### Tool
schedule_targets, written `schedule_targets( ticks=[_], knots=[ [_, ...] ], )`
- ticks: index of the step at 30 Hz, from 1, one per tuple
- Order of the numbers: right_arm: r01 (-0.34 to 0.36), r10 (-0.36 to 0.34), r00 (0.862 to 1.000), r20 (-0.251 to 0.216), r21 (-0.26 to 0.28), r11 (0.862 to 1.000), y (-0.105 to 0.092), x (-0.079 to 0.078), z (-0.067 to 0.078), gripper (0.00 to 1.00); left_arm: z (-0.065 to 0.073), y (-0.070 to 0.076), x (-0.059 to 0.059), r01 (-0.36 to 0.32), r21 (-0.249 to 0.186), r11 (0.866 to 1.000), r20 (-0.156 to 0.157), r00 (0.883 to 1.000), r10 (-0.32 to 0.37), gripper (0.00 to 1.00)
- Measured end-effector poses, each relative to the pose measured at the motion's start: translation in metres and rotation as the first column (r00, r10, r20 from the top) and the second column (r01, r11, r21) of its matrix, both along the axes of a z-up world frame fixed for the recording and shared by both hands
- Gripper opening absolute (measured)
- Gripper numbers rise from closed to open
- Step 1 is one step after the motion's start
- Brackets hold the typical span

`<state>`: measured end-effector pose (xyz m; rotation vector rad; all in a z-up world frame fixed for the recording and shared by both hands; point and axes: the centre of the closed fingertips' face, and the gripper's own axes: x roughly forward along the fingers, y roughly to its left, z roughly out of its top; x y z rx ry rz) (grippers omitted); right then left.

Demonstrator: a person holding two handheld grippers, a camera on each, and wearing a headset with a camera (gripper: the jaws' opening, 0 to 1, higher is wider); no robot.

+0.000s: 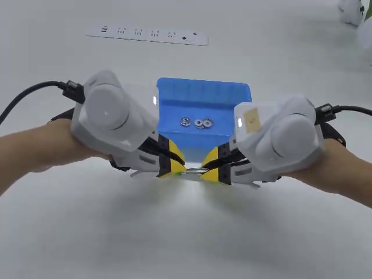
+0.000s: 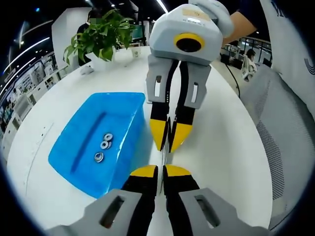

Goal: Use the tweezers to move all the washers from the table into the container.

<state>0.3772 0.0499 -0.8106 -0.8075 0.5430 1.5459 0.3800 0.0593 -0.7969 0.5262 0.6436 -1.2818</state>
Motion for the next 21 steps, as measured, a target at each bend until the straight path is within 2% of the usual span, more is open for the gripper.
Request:
schedule_targets(
  ticks=[4,6,13,18,21],
  knots=[
    [-0.002,0.002,1.0,0.016,-0.01,1.0,-0.0007,-0.0014,-0.0028,0.08,-0.0009,-0.0003,-0.0012,0.01,0.01,1.0,0.003,1.0,-0.01,0.08],
    [0.002,-0.002,1.0,0.004,-0.025,1.0,-0.003,-0.0031,-0.0057,0.09,-0.0023,0.0005,-0.0022,0.011,0.017,1.0,-0.002,1.0,-0.011,0.08],
    [0.016,-0.016,1.0,0.011,-0.027,0.999,-0.002,-0.0015,-0.0059,0.11,-0.0023,0.0014,-0.003,0.01,0.026,1.0,-0.002,1.0,-0.01,0.09],
    [0.037,-0.036,0.999,0.018,-0.03,0.999,-0.0027,0.0003,-0.0058,0.12,0.002,0.0002,-0.0072,0.003,0.012,1.0,-0.027,1.0,-0.002,0.15],
    [0.068,-0.067,0.998,0.002,-0.024,0.997,-0.0031,0.0004,-0.0056,0.13,0.0064,0.0018,-0.0089,-0.001,0.02,1.0,-0.019,1.0,0.001,0.15]
  ],
)
